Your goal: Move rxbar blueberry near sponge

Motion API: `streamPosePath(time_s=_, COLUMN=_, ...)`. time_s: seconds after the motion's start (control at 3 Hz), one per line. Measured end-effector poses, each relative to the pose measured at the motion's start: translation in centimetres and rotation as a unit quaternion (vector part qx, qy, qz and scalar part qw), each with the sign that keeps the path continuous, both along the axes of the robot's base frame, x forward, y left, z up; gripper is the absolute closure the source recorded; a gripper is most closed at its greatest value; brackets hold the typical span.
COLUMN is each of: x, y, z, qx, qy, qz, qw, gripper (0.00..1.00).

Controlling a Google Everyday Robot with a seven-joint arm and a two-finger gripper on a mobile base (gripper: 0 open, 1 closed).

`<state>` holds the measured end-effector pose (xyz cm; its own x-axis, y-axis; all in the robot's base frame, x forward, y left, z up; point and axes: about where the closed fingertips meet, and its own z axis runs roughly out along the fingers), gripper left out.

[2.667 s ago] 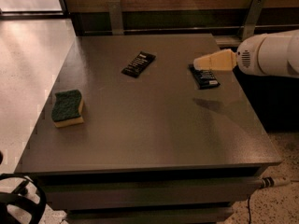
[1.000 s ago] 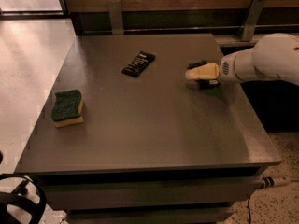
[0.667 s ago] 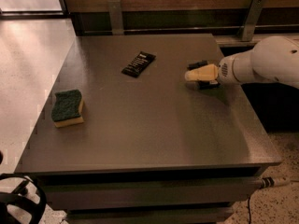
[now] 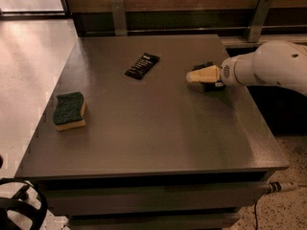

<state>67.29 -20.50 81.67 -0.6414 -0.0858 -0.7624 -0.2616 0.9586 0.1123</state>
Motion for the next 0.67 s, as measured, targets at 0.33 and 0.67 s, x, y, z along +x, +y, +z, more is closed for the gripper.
streamPosePath(time_s=0.33, x=0.17, y=0.40, z=0.24, qx=0.003, qy=-0.005, qz=0.003, qw=1.0000, gripper=0.00)
streamPosePath(time_s=0.67, x=0.18, y=0.54, z=0.24, qx=0.003, qy=-0.005, qz=0.004, qw=1.0000, gripper=0.17)
